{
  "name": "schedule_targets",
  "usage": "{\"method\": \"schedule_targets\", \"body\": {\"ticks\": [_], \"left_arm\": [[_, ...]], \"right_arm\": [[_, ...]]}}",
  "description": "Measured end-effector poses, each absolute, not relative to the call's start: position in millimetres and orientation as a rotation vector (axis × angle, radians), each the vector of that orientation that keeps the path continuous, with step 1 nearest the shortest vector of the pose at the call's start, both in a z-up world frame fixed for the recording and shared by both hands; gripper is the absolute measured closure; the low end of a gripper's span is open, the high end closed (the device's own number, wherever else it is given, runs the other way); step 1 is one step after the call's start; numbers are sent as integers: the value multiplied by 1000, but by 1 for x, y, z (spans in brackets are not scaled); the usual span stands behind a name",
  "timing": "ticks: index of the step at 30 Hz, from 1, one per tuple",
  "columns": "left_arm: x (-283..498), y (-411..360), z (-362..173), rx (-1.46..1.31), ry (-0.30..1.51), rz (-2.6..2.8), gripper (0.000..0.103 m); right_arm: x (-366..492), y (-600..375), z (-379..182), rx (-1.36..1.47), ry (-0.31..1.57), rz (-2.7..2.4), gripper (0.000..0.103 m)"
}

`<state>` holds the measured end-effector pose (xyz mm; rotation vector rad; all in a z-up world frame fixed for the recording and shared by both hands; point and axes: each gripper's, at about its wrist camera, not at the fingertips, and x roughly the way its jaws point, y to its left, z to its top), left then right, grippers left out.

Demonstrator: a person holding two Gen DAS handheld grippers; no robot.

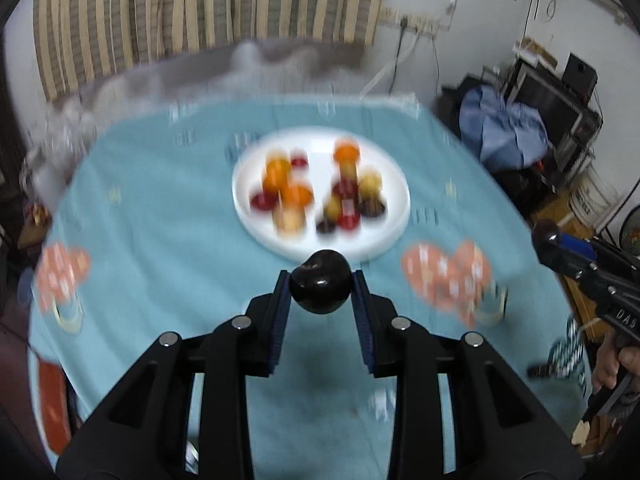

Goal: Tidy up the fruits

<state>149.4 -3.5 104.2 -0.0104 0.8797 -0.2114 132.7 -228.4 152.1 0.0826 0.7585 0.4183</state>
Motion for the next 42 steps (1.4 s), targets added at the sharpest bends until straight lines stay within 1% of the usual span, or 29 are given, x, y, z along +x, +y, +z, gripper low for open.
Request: {"method": "schedule_targets", "body": {"ticks": [3, 7, 11, 20, 25, 30, 33, 35, 42], "left_arm": [[186, -1, 128, -15, 831, -198, 72], [224, -8, 126, -26, 823, -198, 72], [264, -21, 95, -43, 875, -216, 72], [343, -38, 11, -39, 983, -186, 72], [364, -35, -10, -51, 995, -160, 72], [371, -37, -14, -57, 982, -157, 72], [374, -40, -15, -50, 979, -158, 69], [374, -41, -16, -46, 976, -155, 60], [372, -41, -16, -41, 973, -147, 56]], "right_arm": [[166, -223, 170, 94, 705, 431, 71], [213, -207, 171, 110, 676, 457, 71], [258, -191, 145, 105, 711, 456, 71], [334, -173, 63, 76, 848, 400, 71], [352, -175, 39, 94, 876, 382, 71], [359, -173, 32, 92, 882, 380, 71], [360, -169, 30, 78, 888, 386, 70], [360, -167, 28, 71, 900, 392, 70], [359, -167, 27, 73, 902, 389, 68]]}}
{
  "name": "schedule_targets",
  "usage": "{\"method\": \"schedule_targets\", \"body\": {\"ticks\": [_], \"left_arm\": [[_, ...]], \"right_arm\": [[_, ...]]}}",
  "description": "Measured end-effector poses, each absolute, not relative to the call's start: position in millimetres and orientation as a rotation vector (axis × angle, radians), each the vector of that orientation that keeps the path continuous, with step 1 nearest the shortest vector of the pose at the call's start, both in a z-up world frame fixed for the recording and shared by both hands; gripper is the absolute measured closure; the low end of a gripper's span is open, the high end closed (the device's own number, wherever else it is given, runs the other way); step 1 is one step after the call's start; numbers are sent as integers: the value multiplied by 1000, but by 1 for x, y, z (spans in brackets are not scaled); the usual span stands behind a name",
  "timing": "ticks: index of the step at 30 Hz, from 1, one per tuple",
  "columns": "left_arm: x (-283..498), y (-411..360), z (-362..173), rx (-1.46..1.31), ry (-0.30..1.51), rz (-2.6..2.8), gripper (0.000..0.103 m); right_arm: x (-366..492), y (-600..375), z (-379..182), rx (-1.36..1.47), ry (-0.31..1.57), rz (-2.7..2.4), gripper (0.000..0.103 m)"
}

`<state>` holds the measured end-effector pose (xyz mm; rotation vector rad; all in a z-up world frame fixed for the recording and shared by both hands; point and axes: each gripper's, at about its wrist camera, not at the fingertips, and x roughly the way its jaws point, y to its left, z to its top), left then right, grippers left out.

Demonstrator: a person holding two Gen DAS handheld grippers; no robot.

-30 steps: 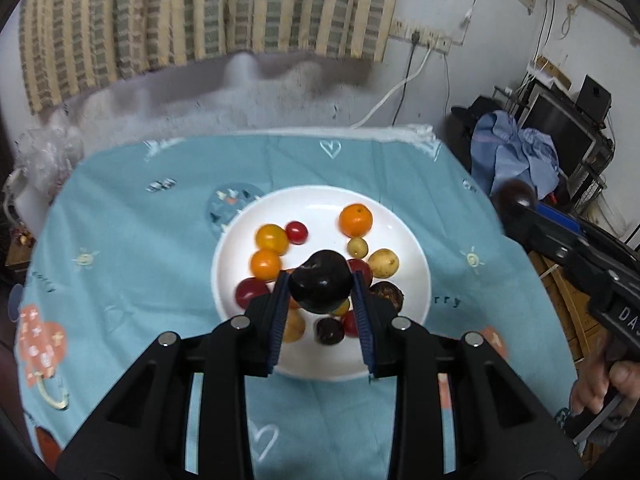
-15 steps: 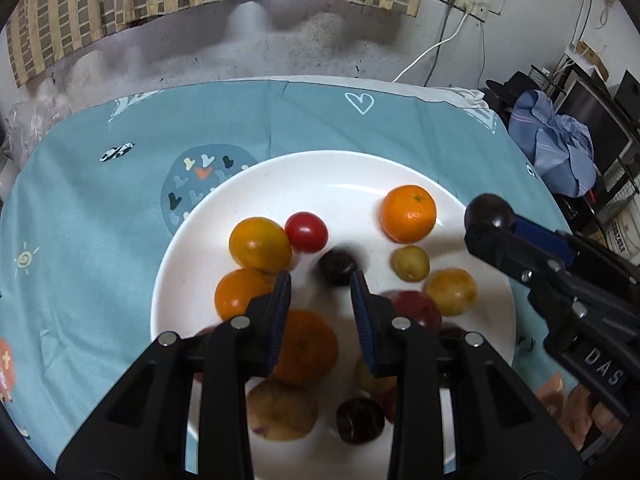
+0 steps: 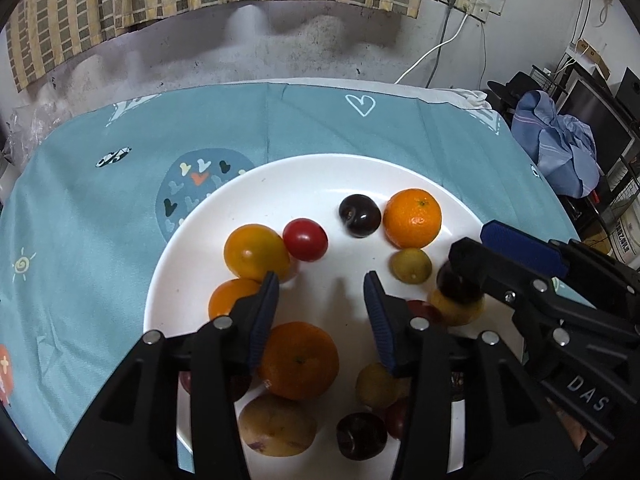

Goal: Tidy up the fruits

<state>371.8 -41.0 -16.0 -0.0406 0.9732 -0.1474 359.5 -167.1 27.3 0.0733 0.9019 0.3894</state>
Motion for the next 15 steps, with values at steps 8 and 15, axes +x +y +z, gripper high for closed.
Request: {"method": "schedule_targets", "body": {"ticks": [8, 15], "left_arm": [[365, -37, -4, -43, 955, -129, 52], [346, -37, 21, -30, 925, -118, 51]], "right_arm": [[353, -172, 41, 91, 887, 380, 68], [328, -179, 65, 107, 864, 374, 68]]}}
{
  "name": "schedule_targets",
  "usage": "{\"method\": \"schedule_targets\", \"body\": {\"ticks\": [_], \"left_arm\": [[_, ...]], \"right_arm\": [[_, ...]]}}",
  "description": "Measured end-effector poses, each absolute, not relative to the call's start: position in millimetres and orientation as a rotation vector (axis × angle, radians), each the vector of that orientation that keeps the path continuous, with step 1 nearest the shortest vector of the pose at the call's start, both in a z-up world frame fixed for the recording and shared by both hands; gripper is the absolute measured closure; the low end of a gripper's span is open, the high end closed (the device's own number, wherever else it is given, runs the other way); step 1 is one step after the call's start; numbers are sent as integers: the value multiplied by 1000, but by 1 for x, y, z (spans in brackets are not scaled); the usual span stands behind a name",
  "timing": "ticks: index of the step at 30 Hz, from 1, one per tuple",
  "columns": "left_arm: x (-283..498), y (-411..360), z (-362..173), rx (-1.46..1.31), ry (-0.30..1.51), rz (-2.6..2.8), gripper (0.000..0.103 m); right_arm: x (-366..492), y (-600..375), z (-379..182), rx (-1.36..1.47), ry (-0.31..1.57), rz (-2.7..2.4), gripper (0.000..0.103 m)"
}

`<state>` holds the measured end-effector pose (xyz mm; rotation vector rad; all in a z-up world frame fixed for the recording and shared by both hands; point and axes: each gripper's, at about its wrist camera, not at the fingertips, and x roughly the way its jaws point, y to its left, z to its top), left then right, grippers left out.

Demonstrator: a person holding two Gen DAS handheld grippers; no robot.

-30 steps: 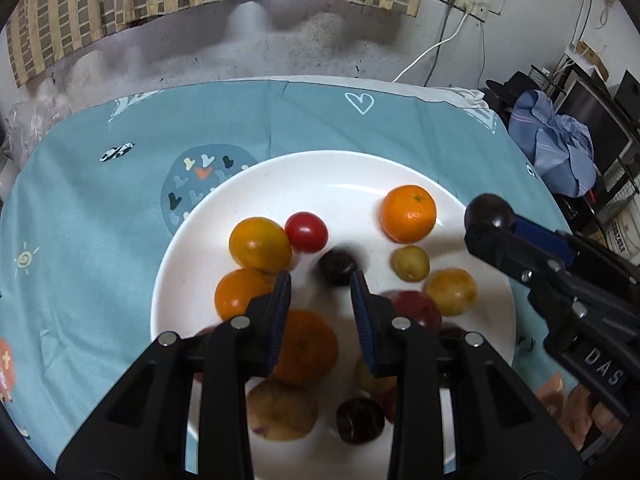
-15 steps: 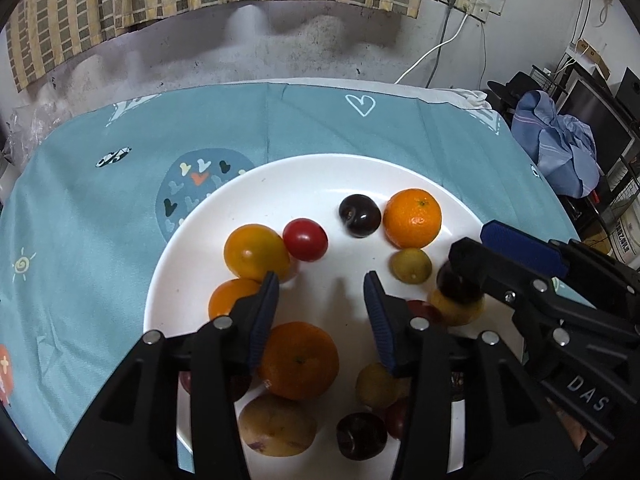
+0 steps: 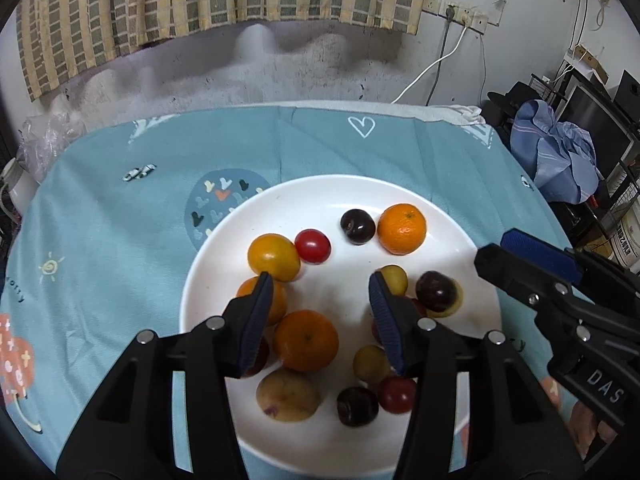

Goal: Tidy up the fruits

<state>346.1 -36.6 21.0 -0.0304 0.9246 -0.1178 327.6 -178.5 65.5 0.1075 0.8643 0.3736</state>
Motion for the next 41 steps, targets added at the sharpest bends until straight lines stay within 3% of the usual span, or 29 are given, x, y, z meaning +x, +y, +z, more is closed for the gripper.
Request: {"method": "schedule_targets", "body": {"ticks": [2, 10, 11, 12, 14, 16, 29, 41], "left_arm": [[337, -35, 30, -28, 915, -103, 40], [282, -29, 62, -41, 892, -76, 36], [277, -28, 64, -41, 893, -74, 34], [269, -28, 66, -40, 895, -67, 32], [253, -28, 70, -34, 896, -38, 14], [233, -27, 75, -26, 889, -4, 5], [168, -31, 93, -55, 829, -33, 2], [150, -37, 91, -8, 907, -39, 2]], "right_arm": [[318, -179, 71, 111, 863, 373, 68], [262, -183, 97, 131, 862, 379, 68], [256, -183, 99, 128, 862, 379, 65], [250, -184, 102, 127, 862, 376, 55], [232, -186, 109, 131, 847, 349, 40], [214, -188, 116, 142, 840, 353, 40], [146, -202, 114, 151, 893, 323, 39], [133, -199, 131, 141, 858, 336, 39]]}}
